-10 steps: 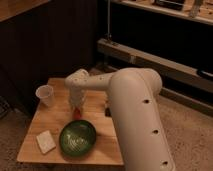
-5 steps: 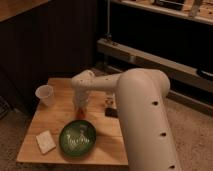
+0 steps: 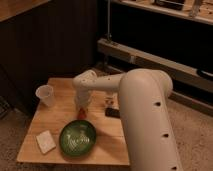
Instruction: Drag the pepper across the table
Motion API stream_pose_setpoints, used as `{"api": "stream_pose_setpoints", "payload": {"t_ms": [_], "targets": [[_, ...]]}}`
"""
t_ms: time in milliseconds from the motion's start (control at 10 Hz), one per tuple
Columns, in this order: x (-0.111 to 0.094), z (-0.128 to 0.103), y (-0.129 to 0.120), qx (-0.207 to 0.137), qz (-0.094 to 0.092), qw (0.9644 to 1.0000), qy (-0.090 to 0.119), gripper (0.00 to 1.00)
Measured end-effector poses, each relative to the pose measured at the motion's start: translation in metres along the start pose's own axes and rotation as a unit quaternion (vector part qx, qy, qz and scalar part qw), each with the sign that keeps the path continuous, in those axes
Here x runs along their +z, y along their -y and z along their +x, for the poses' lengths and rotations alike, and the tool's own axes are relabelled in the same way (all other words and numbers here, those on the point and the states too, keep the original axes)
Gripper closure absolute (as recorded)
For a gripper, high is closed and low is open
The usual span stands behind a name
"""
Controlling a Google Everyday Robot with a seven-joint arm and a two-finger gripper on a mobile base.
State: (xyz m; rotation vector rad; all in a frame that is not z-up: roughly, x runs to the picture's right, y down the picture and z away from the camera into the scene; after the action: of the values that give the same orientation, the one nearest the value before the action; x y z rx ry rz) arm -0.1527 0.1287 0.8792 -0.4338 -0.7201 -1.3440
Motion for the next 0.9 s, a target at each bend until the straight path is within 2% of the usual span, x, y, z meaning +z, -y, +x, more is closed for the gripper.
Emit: {"api": "stream_pose_setpoints", "payload": {"t_ms": [100, 400, 600, 900], "targets": [[-0.003, -0.001, -0.016, 0.009, -0.001, 1.0, 0.0, 0.84], [-0.009, -0.009, -0.032, 0.021, 0.004, 0.9998, 0.0, 0.84], [-0.014, -0.015, -0.052, 0.037, 0.008, 0.9993, -0.002, 0.84], [-0.016, -0.02, -0.058, 0.045, 0.015, 0.9989, -0.003, 0.84]]}}
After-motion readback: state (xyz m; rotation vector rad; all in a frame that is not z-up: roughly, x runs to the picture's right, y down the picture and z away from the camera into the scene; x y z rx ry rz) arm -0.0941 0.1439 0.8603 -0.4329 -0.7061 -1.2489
